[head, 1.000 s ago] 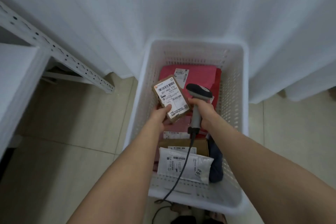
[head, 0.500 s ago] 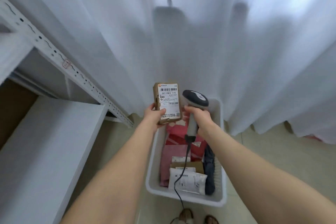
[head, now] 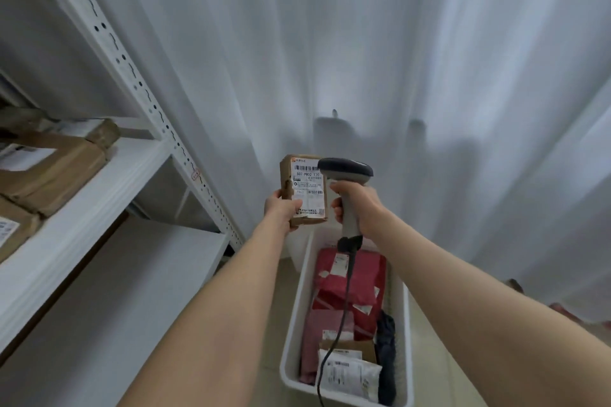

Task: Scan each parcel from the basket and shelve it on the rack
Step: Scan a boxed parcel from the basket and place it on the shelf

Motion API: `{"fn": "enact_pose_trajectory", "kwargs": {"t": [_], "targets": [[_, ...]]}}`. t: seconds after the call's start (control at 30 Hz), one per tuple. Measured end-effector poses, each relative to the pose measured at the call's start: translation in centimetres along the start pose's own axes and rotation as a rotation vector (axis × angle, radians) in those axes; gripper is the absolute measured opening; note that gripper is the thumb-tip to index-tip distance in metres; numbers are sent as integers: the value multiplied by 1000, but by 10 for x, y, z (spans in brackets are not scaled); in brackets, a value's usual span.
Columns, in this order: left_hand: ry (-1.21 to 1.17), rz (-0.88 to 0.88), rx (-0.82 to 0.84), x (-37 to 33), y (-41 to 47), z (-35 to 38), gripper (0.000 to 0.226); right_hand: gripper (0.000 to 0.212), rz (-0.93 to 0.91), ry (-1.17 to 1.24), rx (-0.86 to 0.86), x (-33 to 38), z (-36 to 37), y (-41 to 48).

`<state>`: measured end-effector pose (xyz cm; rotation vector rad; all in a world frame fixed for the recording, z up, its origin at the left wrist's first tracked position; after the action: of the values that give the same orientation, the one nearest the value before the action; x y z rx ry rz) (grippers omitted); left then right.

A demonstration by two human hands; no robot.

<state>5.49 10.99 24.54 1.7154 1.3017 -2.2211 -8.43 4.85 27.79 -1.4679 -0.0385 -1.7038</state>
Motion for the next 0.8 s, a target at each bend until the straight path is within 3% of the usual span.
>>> {"fn": "enact_pose_trajectory", "kwargs": {"t": [0.23, 0.8], "targets": [[24, 30, -18, -17, -19, -10, 36, 5, -7, -82, 26, 24, 14, -21], [19, 55, -19, -38, -35, -19, 33, 3, -27, -180, 75, 46, 27, -35]]}}
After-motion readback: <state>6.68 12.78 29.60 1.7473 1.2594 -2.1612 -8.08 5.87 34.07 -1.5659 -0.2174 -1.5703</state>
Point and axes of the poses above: each hand's wrist, its own y-axis towards the middle knuckle, its own z-axis out of the palm, x = y × z, the point moved 1 cm from there along y, towards the middle knuckle, and after that the axes turned 11 degrees about x, right-handed, at the moved point
